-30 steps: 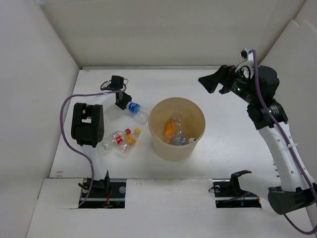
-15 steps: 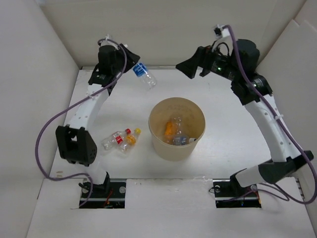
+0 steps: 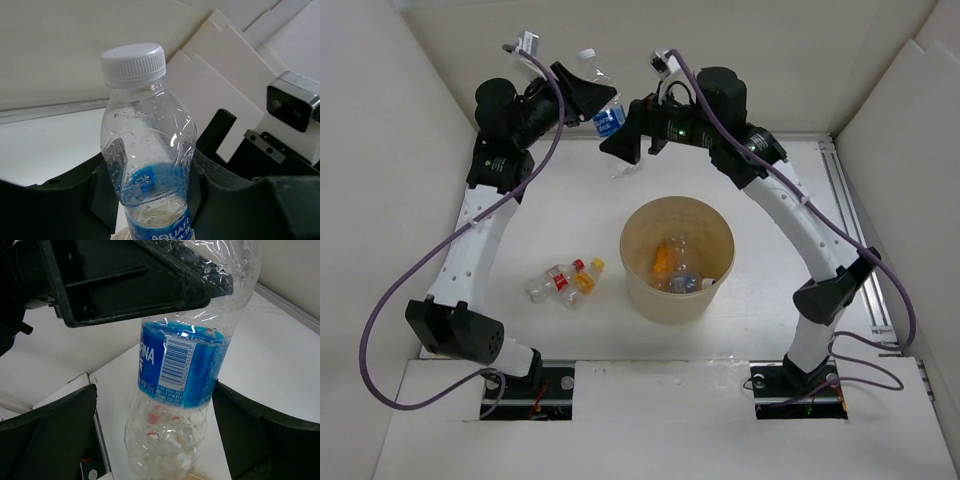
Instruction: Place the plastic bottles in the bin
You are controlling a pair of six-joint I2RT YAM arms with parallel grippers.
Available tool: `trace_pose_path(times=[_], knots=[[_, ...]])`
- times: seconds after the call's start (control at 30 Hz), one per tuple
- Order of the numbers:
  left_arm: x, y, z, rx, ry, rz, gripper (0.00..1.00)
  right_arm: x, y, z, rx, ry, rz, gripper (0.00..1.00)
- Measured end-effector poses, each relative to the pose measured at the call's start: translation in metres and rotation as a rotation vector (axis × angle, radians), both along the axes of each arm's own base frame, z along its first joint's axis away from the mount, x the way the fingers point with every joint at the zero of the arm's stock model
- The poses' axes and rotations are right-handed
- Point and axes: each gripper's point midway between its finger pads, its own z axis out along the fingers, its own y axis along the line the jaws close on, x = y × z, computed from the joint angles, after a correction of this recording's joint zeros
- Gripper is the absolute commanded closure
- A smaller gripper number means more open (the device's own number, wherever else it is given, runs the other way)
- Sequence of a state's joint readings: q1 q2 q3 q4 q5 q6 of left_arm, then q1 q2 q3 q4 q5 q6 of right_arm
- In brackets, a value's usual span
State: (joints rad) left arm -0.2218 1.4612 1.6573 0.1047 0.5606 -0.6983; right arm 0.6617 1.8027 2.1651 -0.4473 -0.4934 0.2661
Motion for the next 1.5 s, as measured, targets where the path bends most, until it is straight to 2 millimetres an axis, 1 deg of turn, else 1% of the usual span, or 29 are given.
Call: trace_pose_path(times=[0.07, 0.1, 0.13, 0.2, 0.23, 0.27, 0.3, 0.33, 0.37, 0.4, 0.5, 0.57, 0.63, 0.7, 0.77, 0.8, 0.83, 0.87, 0.9, 0.93, 1.0, 1.03, 1.17, 1.23, 1.3, 1.33, 1.4, 1.5], knots=[[-0.004, -0.001, 0.001, 0.000, 0.001, -0.023, 1.00, -0.001, 0.007, -0.003, -0.008, 0.004, 0.005, 0.02], [-0.006, -0.002, 0.001, -0.001, 0.001, -0.039, 0.98, -0.001, 0.011, -0.005, -0.012, 0.005, 0.007, 0.11], [-0.008, -0.003, 0.001, -0.003, 0.003, -0.047, 0.98, -0.001, 0.014, -0.009, -0.017, 0.008, 0.006, 0.19], [-0.014, -0.004, 0.000, -0.004, 0.007, -0.065, 0.89, 0.002, 0.018, -0.015, -0.031, 0.010, -0.007, 0.34], [-0.018, -0.004, 0.000, -0.006, 0.008, -0.069, 0.77, 0.003, 0.020, -0.019, -0.033, 0.025, -0.011, 0.51], [-0.020, -0.002, -0.001, 0.003, -0.002, -0.063, 0.77, 0.003, 0.023, -0.022, -0.038, 0.027, -0.006, 0.67], [-0.022, 0.000, -0.002, 0.007, -0.008, -0.057, 0.59, 0.004, 0.024, -0.025, -0.036, 0.039, -0.013, 0.81], [-0.023, 0.002, -0.002, 0.008, -0.012, -0.050, 0.42, 0.004, 0.025, -0.026, -0.032, 0.044, -0.016, 0.88], [-0.025, 0.002, -0.003, 0.012, -0.014, -0.051, 0.23, 0.002, 0.025, -0.028, -0.029, 0.050, -0.017, 1.00], [-0.027, 0.003, -0.003, 0.009, -0.006, -0.049, 0.00, 0.001, 0.025, -0.029, -0.029, 0.050, -0.020, 1.00], [-0.036, 0.002, -0.001, 0.007, 0.004, -0.056, 0.00, -0.004, 0.019, -0.037, -0.050, 0.054, -0.058, 1.00], [-0.041, 0.005, -0.003, 0.022, 0.021, -0.021, 0.00, -0.009, 0.011, -0.045, -0.073, 0.059, -0.113, 1.00], [-0.041, 0.015, -0.004, 0.040, 0.033, 0.054, 0.00, -0.022, -0.006, -0.059, -0.114, 0.073, -0.180, 1.00], [-0.040, 0.033, -0.008, 0.061, 0.072, 0.159, 0.00, -0.036, -0.026, -0.074, -0.155, 0.082, -0.245, 1.00], [-0.038, 0.052, -0.015, 0.082, 0.116, 0.266, 0.00, -0.053, -0.051, -0.090, -0.188, 0.088, -0.302, 0.98], [-0.037, 0.062, -0.022, 0.096, 0.144, 0.320, 0.00, -0.061, -0.063, -0.098, -0.196, 0.090, -0.327, 0.96], [-0.037, 0.071, -0.029, 0.107, 0.171, 0.366, 0.00, -0.068, -0.075, -0.105, -0.202, 0.093, -0.349, 0.85], [-0.035, 0.081, -0.039, 0.116, 0.201, 0.422, 0.00, -0.075, -0.087, -0.113, -0.211, 0.099, -0.370, 0.64], [-0.037, 0.088, -0.052, 0.127, 0.233, 0.450, 0.00, -0.080, -0.098, -0.120, -0.219, 0.102, -0.391, 0.28], [-0.039, 0.096, -0.068, 0.138, 0.273, 0.486, 0.00, -0.084, -0.106, -0.125, -0.215, 0.103, -0.412, 0.00], [-0.045, 0.108, -0.103, 0.155, 0.357, 0.542, 0.00, -0.088, -0.120, -0.132, -0.221, 0.103, -0.451, 0.00], [-0.049, 0.114, -0.127, 0.169, 0.410, 0.568, 0.00, -0.089, -0.125, -0.133, -0.218, 0.100, -0.469, 0.00], [-0.071, 0.125, -0.209, 0.239, 0.602, 0.605, 0.00, -0.096, -0.138, -0.121, -0.185, 0.075, -0.511, 0.00], [-0.080, 0.128, -0.241, 0.280, 0.679, 0.613, 0.00, -0.099, -0.144, -0.113, -0.164, 0.063, -0.525, 0.00], [-0.088, 0.130, -0.262, 0.318, 0.733, 0.610, 0.00, -0.104, -0.151, -0.104, -0.143, 0.050, -0.534, 0.00], [-0.091, 0.131, -0.269, 0.336, 0.751, 0.608, 0.00, -0.107, -0.155, -0.100, -0.133, 0.045, -0.538, 0.00], [-0.096, 0.132, -0.275, 0.362, 0.769, 0.603, 0.00, -0.113, -0.161, -0.090, -0.104, 0.033, -0.538, 0.00], [-0.101, 0.135, -0.277, 0.388, 0.772, 0.602, 0.00, -0.124, -0.172, -0.074, -0.049, 0.011, -0.534, 0.00]])
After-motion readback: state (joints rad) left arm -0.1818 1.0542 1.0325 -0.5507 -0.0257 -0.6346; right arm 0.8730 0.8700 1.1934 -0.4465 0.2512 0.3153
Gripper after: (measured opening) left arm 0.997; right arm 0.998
